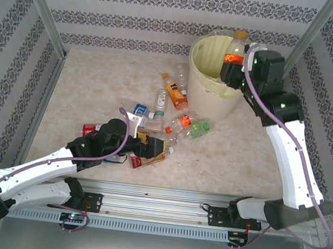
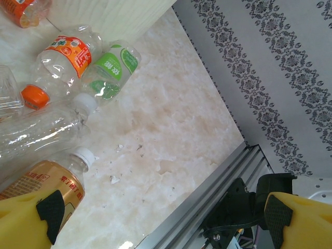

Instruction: Put the plastic bottles in the bin

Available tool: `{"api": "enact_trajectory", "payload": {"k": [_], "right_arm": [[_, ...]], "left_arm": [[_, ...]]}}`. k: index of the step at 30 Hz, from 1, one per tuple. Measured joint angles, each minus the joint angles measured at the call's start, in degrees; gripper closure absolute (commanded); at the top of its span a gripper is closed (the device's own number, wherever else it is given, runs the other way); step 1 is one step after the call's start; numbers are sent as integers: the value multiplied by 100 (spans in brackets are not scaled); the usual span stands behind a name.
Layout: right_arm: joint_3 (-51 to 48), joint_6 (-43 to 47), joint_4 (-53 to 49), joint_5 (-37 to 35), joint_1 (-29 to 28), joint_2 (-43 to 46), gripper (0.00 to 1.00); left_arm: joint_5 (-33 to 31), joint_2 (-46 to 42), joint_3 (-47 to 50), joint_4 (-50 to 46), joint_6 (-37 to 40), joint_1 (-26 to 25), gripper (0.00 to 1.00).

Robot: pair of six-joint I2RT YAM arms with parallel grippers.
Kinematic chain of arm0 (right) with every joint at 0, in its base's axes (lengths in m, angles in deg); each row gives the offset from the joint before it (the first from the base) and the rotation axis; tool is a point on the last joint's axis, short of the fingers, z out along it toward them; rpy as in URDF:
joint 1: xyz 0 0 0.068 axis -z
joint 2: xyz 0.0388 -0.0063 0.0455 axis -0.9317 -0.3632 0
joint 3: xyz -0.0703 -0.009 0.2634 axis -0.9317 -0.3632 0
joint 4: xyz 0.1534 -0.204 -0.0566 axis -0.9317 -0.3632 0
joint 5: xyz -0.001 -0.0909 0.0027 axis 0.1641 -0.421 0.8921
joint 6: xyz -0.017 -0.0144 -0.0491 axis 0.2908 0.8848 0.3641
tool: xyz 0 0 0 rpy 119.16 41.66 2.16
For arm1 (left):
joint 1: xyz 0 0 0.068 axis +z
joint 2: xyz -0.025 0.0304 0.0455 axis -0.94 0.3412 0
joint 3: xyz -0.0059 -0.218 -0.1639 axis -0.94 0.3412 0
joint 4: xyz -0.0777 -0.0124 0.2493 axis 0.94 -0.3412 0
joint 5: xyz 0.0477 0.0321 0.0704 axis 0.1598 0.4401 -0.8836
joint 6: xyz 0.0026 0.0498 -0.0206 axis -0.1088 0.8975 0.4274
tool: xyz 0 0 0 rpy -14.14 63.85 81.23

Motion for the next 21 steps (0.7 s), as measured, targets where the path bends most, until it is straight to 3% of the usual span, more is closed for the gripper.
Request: {"api": "enact_trajectory", "payload": {"k": [7, 21], "right_arm": [[949, -2, -118, 675, 514, -1056, 51], [2044, 15, -754, 1056, 697, -2531, 52]], "left_arm": [[2, 59, 0, 13, 0, 0, 0], [-2, 33, 2, 129, -122, 0, 0]]}}
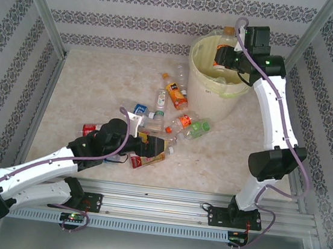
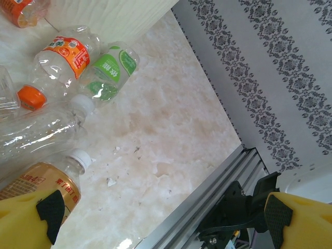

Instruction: Put the plastic bottles in the bin

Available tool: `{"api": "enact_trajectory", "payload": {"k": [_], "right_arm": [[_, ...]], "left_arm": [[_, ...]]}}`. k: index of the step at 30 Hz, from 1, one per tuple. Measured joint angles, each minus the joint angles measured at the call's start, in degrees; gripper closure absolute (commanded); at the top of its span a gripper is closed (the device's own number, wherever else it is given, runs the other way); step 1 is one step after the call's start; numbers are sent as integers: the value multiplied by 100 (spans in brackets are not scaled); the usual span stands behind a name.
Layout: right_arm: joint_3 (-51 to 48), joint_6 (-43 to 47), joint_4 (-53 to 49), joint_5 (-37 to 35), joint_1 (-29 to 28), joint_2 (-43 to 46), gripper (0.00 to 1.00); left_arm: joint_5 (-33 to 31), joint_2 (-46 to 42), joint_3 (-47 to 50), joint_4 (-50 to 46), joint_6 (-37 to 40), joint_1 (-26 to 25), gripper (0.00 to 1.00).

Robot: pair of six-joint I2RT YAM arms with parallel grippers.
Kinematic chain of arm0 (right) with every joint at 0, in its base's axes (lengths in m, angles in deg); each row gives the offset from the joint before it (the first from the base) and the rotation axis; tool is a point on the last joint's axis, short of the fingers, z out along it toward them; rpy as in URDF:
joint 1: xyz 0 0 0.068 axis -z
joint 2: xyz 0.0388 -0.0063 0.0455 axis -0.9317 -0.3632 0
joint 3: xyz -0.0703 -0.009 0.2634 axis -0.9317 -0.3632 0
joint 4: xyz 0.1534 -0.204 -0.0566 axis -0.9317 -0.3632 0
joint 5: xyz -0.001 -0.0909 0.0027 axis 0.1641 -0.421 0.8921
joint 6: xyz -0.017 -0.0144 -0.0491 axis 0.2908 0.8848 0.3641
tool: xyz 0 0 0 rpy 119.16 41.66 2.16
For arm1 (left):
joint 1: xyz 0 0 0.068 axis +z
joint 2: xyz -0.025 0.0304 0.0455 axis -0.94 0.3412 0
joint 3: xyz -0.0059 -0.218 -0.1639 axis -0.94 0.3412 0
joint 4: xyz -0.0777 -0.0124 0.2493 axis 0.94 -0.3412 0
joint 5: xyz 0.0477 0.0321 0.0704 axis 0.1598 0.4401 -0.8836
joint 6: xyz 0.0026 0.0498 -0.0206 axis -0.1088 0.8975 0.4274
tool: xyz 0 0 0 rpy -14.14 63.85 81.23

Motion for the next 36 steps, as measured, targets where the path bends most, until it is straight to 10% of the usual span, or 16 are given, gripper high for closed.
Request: {"api": "enact_trajectory", "payload": {"k": [18, 36], "right_arm": [[527, 4, -874, -55, 103, -1178, 49], [907, 7, -1034, -26, 142, -1012, 8]], "left_arm": [[-2, -118, 190, 203, -22, -33, 0], [-81, -177, 190, -48, 173, -33, 0]]}}
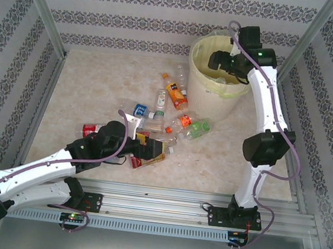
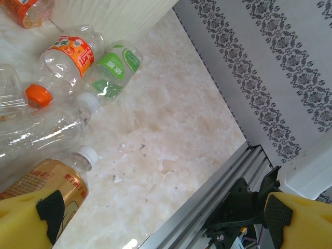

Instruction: Put the plastic bottles in the bin

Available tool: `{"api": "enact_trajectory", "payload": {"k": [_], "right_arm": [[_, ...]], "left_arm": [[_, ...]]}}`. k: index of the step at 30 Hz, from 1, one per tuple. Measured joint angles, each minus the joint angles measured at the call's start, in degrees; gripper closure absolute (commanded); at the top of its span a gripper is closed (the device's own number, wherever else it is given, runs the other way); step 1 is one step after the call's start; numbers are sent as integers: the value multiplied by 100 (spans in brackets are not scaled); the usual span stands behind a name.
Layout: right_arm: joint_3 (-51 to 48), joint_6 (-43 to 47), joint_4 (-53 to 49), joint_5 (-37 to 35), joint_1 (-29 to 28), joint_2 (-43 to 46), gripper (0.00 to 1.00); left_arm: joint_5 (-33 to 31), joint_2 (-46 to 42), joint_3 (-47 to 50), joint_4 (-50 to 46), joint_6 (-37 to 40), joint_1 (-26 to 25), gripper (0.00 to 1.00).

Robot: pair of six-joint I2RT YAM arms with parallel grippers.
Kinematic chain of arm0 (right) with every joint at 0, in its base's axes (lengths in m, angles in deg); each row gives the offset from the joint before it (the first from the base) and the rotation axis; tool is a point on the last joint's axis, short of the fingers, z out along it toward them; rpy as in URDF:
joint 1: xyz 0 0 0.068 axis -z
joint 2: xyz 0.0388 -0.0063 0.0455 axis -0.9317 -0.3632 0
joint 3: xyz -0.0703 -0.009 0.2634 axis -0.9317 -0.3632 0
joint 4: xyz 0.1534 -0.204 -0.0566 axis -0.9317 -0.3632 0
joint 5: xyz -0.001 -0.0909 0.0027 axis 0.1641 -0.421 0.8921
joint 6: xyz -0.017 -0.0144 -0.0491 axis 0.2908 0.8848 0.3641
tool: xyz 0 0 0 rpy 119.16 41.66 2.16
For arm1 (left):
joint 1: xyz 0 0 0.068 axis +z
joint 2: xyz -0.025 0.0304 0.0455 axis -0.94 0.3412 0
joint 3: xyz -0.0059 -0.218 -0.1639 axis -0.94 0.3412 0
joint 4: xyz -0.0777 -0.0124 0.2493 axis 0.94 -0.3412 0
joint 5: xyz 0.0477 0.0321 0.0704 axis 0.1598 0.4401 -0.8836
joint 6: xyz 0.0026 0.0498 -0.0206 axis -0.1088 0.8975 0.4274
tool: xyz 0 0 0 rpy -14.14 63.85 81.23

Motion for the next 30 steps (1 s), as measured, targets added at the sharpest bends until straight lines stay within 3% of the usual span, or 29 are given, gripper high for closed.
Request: {"api": "enact_trajectory", "payload": {"k": [9, 20, 30], "right_arm": [[-1182, 17, 256, 96, -4, 1716, 3], [-4658, -260, 1139, 728, -396, 4673, 2], [-7001, -929, 1419, 1261, -859, 6520, 2]], "left_arm": [[-90, -85, -70, -603, 330, -2, 0], [-116, 140, -892, -2203, 1174, -2, 0], [-74, 1113, -1624, -3508, 1910, -4, 0]]}}
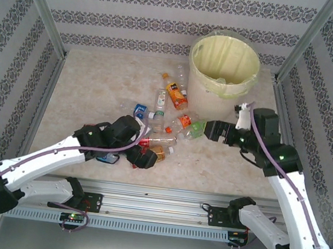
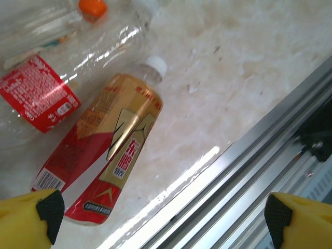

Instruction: Put the plastic bottles in the bin

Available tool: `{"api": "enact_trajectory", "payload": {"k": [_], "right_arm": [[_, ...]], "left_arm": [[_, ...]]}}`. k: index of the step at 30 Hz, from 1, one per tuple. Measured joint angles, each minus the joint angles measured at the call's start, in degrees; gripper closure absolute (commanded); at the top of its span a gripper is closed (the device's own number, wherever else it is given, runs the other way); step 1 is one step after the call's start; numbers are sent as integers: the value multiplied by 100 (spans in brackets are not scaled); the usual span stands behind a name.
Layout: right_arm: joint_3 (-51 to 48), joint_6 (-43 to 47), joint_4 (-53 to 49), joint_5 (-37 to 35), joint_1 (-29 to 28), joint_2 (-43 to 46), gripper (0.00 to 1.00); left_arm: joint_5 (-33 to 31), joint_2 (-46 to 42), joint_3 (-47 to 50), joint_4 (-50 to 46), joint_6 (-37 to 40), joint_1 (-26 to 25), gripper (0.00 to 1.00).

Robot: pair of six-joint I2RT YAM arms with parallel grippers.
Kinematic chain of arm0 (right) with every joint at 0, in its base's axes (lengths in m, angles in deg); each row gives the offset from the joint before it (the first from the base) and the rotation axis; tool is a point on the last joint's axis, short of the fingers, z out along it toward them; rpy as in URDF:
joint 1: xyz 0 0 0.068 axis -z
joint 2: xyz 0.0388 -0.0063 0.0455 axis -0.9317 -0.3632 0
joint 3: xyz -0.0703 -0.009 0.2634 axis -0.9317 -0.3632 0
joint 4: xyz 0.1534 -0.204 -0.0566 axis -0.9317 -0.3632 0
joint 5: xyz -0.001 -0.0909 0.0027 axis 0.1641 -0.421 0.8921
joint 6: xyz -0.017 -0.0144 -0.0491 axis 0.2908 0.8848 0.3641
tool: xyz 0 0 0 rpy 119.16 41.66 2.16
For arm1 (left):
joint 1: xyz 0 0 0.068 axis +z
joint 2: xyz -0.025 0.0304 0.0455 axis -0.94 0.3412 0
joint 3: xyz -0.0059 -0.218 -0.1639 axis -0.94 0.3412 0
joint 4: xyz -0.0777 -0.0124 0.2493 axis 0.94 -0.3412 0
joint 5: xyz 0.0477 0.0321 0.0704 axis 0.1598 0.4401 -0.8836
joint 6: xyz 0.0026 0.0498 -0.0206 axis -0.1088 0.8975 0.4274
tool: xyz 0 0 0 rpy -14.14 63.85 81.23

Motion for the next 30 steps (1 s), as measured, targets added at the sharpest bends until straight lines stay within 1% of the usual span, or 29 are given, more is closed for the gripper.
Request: {"api": "enact_trajectory", "payload": {"k": [4, 8, 14, 22, 30], "right_arm": [[-579, -186, 31, 221, -22, 356, 2], [-892, -334, 74, 396, -22, 560, 2], [-938, -444, 125, 479, -22, 697, 2], [-940, -481, 144, 472, -22, 717, 2], [-940, -481, 138, 472, -22, 717, 2]], "left_arm": [[-83, 474, -269, -374, 334, 0, 1], [-234, 920, -413, -656, 640, 0, 1], [-472, 1709, -549, -857, 957, -26, 0], [-605, 2214, -649, -929, 1202, -33, 0], [-645, 2649, -649, -929, 1248, -96, 0]]}}
